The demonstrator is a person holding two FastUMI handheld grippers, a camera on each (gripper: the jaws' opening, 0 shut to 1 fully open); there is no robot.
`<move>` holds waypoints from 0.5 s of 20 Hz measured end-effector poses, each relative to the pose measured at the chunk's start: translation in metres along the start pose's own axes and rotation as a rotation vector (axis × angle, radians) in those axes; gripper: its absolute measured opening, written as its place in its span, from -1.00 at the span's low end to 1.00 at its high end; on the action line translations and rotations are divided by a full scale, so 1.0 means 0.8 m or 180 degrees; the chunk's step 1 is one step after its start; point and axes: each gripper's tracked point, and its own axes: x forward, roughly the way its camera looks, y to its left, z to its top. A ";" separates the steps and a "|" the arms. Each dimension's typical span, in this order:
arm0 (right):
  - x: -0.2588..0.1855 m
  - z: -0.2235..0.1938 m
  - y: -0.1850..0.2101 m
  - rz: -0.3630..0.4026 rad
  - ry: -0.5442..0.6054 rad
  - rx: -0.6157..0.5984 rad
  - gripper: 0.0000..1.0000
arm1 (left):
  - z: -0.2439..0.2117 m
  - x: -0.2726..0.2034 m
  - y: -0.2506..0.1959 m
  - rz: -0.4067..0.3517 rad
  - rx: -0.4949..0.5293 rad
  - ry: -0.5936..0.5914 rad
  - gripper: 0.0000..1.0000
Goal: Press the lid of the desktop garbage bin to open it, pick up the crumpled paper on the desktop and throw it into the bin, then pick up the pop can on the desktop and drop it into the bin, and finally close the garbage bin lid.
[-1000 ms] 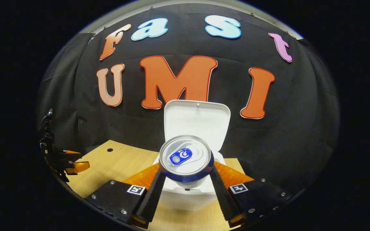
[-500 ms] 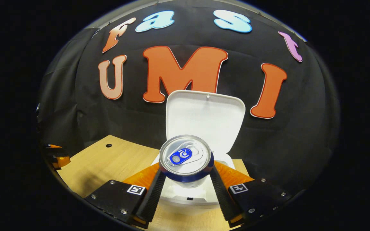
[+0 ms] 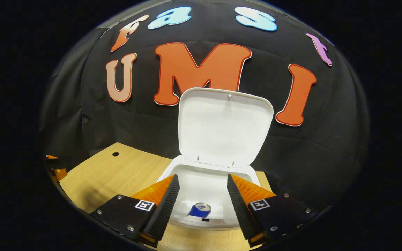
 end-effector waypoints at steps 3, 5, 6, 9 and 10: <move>0.001 0.029 -0.014 -0.0043 -0.0097 -0.0066 0.67 | -0.002 -0.002 -0.003 -0.0003 -0.0006 -0.0004 0.94; 0.004 0.055 -0.024 -0.0076 -0.0179 -0.0079 0.67 | -0.003 -0.002 -0.007 -0.0006 -0.0026 0.0006 0.94; 0.005 0.068 -0.030 -0.0103 -0.0225 -0.0087 0.67 | -0.003 -0.002 -0.009 -0.0008 -0.0033 0.0011 0.94; 0.011 0.099 -0.046 -0.0210 -0.0284 -0.0195 0.67 | -0.008 -0.002 -0.010 0.0010 -0.0044 0.0017 0.94; 0.013 0.112 -0.050 -0.0230 -0.0307 -0.0208 0.67 | -0.010 -0.003 -0.007 0.0016 -0.0056 0.0023 0.94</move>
